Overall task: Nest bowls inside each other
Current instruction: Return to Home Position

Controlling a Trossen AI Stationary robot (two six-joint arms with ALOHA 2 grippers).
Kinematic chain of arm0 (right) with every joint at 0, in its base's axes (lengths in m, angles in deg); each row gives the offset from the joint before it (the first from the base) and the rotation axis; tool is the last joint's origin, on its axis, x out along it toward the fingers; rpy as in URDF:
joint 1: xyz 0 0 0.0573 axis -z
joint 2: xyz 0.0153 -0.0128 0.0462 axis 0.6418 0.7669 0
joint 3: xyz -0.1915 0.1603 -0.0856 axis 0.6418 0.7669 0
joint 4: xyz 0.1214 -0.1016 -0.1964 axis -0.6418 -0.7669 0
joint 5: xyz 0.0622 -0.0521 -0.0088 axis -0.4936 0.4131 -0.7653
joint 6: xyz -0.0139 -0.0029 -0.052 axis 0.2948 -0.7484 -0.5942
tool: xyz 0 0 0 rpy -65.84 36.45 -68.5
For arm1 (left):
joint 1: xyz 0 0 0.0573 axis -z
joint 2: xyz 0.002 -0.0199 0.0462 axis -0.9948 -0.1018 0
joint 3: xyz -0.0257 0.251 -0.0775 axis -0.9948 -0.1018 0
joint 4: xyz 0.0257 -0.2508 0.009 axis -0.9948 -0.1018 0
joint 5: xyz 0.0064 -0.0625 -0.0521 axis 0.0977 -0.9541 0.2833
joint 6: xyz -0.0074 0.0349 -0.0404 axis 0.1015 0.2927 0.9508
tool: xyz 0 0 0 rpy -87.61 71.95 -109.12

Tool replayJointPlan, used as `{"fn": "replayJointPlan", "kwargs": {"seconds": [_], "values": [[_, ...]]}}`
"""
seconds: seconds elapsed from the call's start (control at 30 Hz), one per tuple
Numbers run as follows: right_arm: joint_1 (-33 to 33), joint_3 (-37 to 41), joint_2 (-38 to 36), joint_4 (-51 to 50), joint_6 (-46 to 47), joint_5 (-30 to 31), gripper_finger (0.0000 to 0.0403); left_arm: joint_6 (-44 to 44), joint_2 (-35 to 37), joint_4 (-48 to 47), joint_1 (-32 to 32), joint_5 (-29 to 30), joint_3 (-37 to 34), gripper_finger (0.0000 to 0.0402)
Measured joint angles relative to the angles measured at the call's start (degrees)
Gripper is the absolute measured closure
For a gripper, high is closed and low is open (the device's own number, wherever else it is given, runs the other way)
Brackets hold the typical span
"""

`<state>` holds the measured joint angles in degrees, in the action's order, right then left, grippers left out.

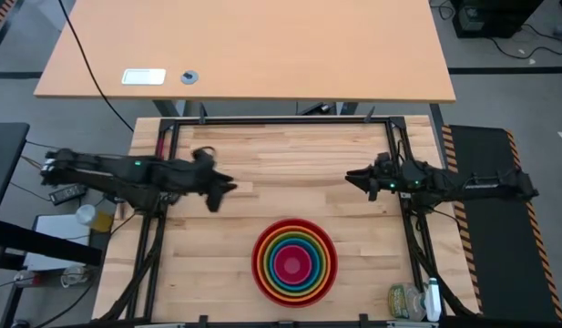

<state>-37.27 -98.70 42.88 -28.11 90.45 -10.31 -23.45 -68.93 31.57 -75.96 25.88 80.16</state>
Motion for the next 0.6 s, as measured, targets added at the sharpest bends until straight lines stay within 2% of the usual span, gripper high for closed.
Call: {"fn": "replayJointPlan", "kwargs": {"seconds": [0.17,0.27,0.43,0.6], "values": [[1.58,2.48,-4.45,-0.45,1.00,0.09,0.0243,4.48,14.07,0.00,-0.54,4.59,-9.46,0.0247],[2.87,2.83,-7.10,-5.36,0.97,0.35,0.0243,6.98,21.99,1.08,-0.56,7.97,-13.97,0.0247],[4.87,2.83,-13.15,-11.94,1.02,0.23,0.0243,9.09,32.74,1.32,-0.54,10.10,-18.18,0.0247],[6.18,2.81,-19.59,-16.22,1.13,0.55,0.0243,8.13,39.84,1.81,-0.54,14.02,-21.20,0.0247]]}}
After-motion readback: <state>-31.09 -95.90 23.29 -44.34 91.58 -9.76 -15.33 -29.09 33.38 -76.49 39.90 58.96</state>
